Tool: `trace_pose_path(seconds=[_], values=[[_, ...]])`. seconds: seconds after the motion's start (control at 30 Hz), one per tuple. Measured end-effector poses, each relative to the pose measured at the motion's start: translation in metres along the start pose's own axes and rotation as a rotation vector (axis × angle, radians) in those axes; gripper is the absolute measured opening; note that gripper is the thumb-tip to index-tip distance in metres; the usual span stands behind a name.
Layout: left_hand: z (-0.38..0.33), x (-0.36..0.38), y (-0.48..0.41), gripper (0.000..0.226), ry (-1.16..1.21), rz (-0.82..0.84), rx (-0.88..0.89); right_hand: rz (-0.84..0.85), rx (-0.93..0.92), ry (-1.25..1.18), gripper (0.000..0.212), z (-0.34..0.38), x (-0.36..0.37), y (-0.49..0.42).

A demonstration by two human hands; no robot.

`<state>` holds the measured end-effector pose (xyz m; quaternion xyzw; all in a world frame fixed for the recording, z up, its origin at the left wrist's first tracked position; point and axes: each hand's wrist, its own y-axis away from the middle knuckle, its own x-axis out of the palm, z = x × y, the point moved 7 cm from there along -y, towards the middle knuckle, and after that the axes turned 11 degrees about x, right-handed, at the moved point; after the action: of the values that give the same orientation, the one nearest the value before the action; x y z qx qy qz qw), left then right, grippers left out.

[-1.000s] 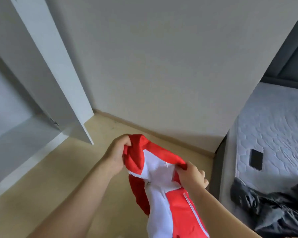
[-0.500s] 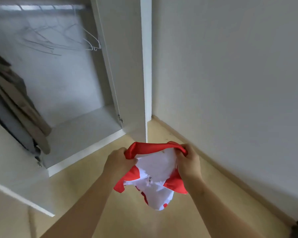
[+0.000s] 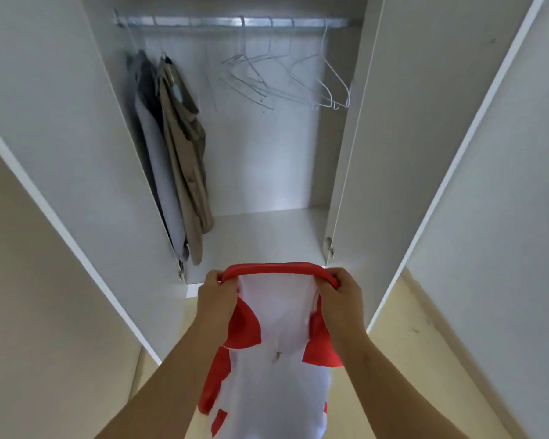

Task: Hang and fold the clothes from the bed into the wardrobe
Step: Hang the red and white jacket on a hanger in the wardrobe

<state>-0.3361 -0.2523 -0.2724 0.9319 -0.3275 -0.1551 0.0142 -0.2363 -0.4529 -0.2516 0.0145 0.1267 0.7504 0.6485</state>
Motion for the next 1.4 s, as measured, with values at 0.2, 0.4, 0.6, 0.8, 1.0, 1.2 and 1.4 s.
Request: trace_pose_path(seconds=[0.2,0.4,0.6,0.8,1.0,1.2,1.4], values=[[-0.026,0.004,-0.085,0.016,0.047,-0.142,-0.100,0.131,0.025,0.024,0.022,0.032,0.066,-0.100],[-0.049,-0.011,-0.149,0.018,0.133,-0.337,-0.120,0.257,-0.016,0.109,0.017,0.066,0.140,-0.165],[-0.054,-0.031,-0.210,0.016,0.221,-0.438,-0.157,0.351,-0.017,0.164,0.018,0.086,0.202,-0.208],[-0.073,-0.039,-0.304,0.016,0.356,-0.444,-0.112,0.360,-0.061,0.233,0.018,0.111,0.269,-0.264],[-0.114,-0.055,-0.401,0.018,0.406,-0.356,-0.044,0.362,-0.027,0.271,0.024,0.146,0.348,-0.315],[-0.156,-0.070,-0.480,0.016,0.469,-0.320,-0.042,0.361,-0.048,0.159,0.028,0.190,0.411,-0.347],[-0.189,-0.071,-0.528,0.022,0.448,-0.302,-0.034,0.268,-0.260,0.106,0.029,0.257,0.437,-0.377]])
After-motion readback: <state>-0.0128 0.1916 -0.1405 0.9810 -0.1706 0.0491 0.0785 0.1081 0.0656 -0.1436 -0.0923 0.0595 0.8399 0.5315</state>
